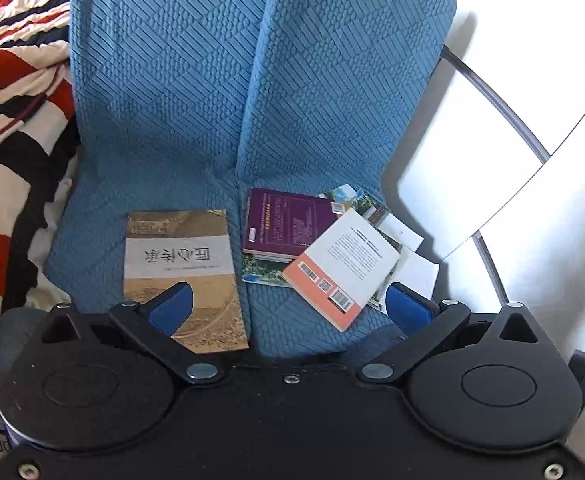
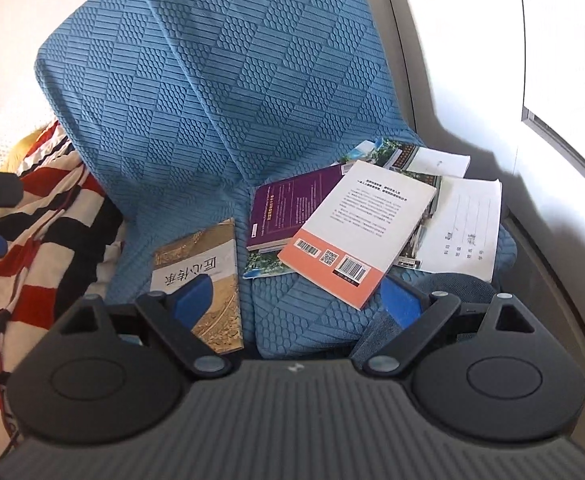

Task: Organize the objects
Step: 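Move both tools toward the purple and orange paperbacks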

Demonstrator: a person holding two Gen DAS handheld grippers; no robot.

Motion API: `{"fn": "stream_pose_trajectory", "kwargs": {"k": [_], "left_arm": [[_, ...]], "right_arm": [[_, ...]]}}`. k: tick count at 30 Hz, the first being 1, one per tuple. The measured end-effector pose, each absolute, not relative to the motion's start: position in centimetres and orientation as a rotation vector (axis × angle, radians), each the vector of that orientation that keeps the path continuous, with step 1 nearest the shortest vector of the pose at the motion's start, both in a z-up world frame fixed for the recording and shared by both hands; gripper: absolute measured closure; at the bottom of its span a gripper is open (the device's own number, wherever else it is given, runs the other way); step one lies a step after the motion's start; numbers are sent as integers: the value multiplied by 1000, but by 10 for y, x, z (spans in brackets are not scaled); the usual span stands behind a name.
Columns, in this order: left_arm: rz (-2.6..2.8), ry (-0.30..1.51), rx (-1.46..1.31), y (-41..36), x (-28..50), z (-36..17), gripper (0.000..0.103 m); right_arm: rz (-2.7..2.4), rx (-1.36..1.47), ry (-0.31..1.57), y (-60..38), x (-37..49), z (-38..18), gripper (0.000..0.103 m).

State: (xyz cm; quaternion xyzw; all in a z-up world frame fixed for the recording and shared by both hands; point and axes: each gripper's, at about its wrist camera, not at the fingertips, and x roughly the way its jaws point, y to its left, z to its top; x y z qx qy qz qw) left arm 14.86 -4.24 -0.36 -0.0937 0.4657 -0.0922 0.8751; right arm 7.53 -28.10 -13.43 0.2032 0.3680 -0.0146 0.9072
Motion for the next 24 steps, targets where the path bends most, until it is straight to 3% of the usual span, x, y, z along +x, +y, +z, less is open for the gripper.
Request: {"fn": "stream_pose_trajectory", "kwargs": {"k": [13,24], "left_arm": [[-185,975,-211,-65,161,-5,0],[-221,968,-170,-93,189,-56,0]], "right_arm": [[-26,438,792,-302,85,-139,11],[-39,457,826,-328,110,-157,11]]}}
